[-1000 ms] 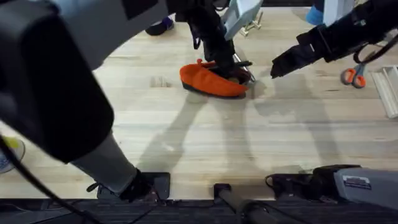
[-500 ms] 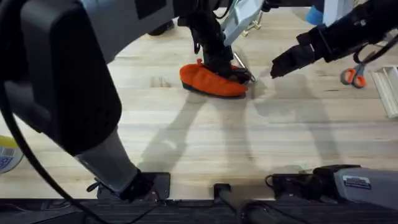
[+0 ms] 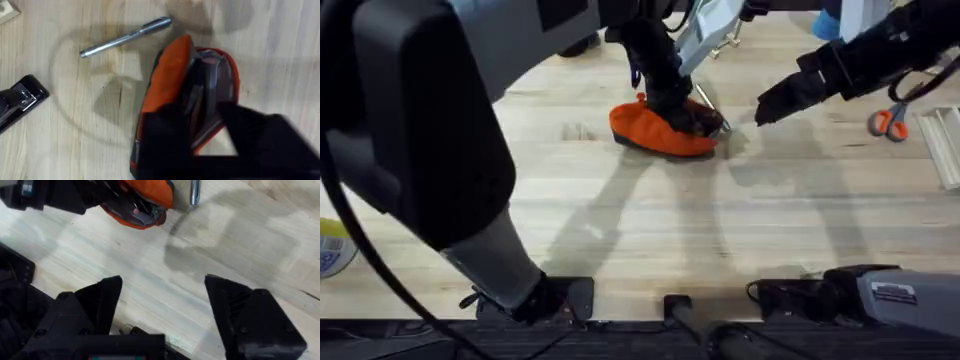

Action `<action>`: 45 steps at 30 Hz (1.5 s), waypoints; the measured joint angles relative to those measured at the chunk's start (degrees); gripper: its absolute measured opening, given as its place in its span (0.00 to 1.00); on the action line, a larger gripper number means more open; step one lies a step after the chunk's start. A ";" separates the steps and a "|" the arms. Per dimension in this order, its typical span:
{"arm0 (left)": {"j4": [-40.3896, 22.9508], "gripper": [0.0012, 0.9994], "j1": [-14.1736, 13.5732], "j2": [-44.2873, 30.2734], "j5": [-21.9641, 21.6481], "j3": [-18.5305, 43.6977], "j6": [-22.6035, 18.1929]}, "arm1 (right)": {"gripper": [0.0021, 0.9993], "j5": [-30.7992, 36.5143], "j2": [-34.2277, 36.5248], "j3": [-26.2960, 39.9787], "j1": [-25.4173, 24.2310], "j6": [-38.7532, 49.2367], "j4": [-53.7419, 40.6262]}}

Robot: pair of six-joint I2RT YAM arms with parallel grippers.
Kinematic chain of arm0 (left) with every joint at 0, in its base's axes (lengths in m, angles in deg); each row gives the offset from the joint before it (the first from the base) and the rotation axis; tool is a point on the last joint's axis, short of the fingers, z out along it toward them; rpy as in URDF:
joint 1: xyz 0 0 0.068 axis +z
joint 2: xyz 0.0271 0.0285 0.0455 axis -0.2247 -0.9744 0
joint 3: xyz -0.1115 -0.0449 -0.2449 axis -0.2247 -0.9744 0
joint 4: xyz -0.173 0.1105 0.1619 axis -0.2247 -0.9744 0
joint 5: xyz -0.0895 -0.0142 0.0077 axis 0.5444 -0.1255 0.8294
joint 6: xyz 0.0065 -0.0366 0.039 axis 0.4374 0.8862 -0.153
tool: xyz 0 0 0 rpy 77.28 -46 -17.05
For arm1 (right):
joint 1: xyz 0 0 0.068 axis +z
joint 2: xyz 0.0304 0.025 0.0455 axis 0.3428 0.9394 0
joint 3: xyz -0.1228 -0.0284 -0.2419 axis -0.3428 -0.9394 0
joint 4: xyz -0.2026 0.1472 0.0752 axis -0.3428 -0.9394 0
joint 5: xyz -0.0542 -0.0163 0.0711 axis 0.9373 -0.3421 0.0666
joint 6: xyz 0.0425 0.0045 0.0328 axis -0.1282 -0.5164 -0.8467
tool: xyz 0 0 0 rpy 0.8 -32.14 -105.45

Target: Unzip the bag, pick up the pens from the table one at a time and place them inside, then zip the bag closed.

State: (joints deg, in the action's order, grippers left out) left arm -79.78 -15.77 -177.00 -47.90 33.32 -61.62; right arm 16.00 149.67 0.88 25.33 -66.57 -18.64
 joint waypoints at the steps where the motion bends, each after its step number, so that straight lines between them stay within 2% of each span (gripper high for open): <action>1: 0.00 0.56 -0.01 0.00 0.11 0.00 0.00 | 1.00 0.01 0.00 0.00 0.00 0.01 0.00; 3: 0.04 0.86 -0.14 0.00 0.21 0.00 -0.04 | 1.00 0.02 0.00 0.00 0.00 0.01 0.00; 4: -0.01 0.96 -0.22 0.00 0.21 0.00 0.06 | 1.00 0.02 0.00 0.00 0.00 0.01 0.00; 5: -0.02 0.99 -0.26 0.00 0.21 0.00 0.01 | 1.00 0.00 0.00 0.00 0.00 0.01 0.00; 19: -1.07 1.00 -0.26 0.00 0.22 0.56 0.01 | 1.00 0.01 0.00 0.00 0.00 0.01 0.00; 24: -4.80 1.00 -0.26 0.00 -0.99 5.34 1.23 | 1.00 0.00 0.00 0.00 0.00 0.01 0.00; 31: -10.94 1.00 -0.20 0.00 -6.06 14.25 4.78 | 1.00 0.00 -0.02 0.00 0.00 -0.01 0.00; 36: -14.89 1.00 -0.20 0.00 -7.79 18.91 6.37 | 1.00 -0.02 0.00 0.00 0.00 0.01 0.06; 41: -16.48 1.00 0.13 0.00 -8.42 19.41 7.55 | 1.00 -0.20 0.00 0.00 0.00 -0.18 0.13; 45: -19.12 1.00 1.89 0.09 -8.32 19.41 8.75 | 1.00 -0.20 0.00 0.00 0.00 -0.18 0.03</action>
State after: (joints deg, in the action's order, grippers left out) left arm -98.90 -13.88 -176.92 -56.23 52.73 -52.87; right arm 15.80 149.67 0.88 25.33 -66.75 -18.60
